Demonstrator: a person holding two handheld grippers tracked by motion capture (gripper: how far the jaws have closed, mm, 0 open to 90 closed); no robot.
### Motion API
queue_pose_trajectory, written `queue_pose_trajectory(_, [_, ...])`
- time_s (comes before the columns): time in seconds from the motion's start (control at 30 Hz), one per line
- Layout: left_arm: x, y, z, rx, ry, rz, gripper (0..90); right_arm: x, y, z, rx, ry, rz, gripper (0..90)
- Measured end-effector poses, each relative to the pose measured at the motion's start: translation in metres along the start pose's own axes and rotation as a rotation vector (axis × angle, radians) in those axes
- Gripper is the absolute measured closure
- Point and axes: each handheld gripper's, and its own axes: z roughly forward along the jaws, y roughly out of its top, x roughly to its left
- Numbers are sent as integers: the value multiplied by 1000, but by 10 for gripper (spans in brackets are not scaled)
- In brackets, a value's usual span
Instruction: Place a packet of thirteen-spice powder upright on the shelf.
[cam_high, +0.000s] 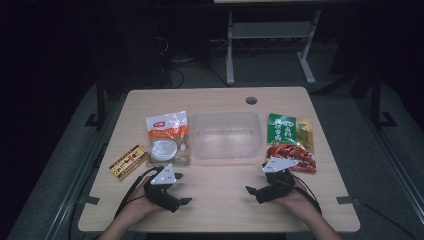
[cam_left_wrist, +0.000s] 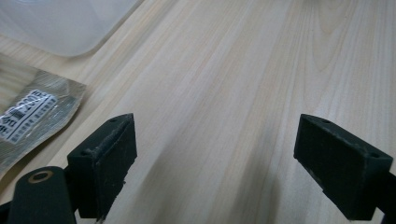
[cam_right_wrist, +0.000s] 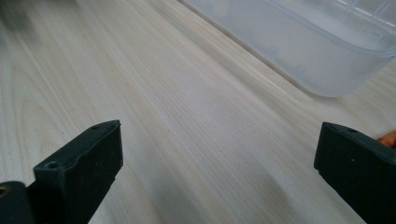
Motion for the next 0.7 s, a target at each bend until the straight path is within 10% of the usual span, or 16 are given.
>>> queue_pose_trajectory(0.7, [19,-7,-45,-16,80,-72,128,6,1,2,15,59,-38,8])
